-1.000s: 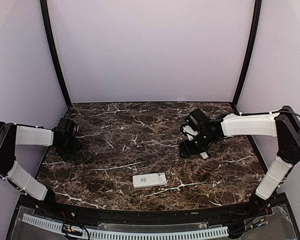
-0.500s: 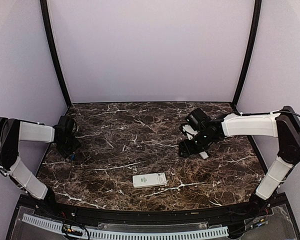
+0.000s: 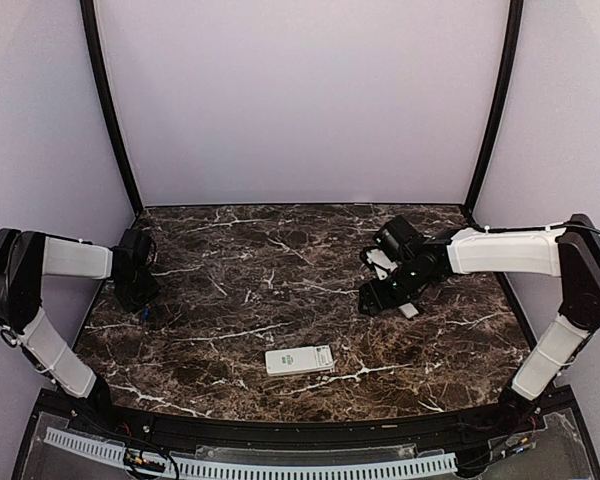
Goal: Load the batteries into the remote control
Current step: Pick up the battery from the corner of the board.
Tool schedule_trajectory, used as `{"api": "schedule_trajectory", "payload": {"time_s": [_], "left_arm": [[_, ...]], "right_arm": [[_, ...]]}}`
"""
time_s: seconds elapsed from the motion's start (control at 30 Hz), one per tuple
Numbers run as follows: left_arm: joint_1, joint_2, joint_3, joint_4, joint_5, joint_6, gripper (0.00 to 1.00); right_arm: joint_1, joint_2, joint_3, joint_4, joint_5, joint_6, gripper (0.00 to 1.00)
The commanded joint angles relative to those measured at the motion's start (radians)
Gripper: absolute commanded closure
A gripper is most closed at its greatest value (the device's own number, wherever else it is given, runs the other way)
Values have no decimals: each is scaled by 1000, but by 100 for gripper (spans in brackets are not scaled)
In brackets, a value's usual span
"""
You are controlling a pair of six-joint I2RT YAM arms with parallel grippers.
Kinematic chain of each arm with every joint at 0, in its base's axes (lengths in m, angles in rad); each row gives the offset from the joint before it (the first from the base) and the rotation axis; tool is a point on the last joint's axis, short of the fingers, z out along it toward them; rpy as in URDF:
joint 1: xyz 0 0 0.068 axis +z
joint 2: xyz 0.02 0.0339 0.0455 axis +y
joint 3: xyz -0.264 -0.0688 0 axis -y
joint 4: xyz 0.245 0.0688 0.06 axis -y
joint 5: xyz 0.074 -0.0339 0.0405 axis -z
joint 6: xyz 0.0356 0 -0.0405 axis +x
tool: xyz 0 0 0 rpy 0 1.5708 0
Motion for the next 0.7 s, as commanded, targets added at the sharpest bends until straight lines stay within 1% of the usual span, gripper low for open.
{"api": "schedule_trajectory", "payload": {"time_s": [0.0, 0.2, 0.3, 0.43, 0.53, 0.57, 0.6, 0.67], "left_arm": [[5, 31, 19, -67, -7, 14, 65], [5, 36, 24, -75, -10, 5, 66], [5, 39, 30, -82, -10, 3, 68], [5, 44, 37, -92, -12, -2, 78], [5, 45, 38, -93, -12, -4, 89], [6, 44, 37, -92, -11, -4, 92], [5, 44, 36, -92, -12, -5, 97], [5, 39, 31, -85, -14, -6, 100]], "right_arm": [[8, -20, 21, -4, 14, -22, 27], [8, -38, 22, -17, 23, -34, 27], [9, -54, 15, -16, 23, -41, 27], [8, -83, 1, -2, 23, -58, 27], [9, -104, -3, -6, 23, -65, 26], [9, -110, -4, -7, 23, -66, 26], [8, -118, -6, -10, 41, -69, 26], [7, -133, -9, -10, 51, -72, 26]]}}
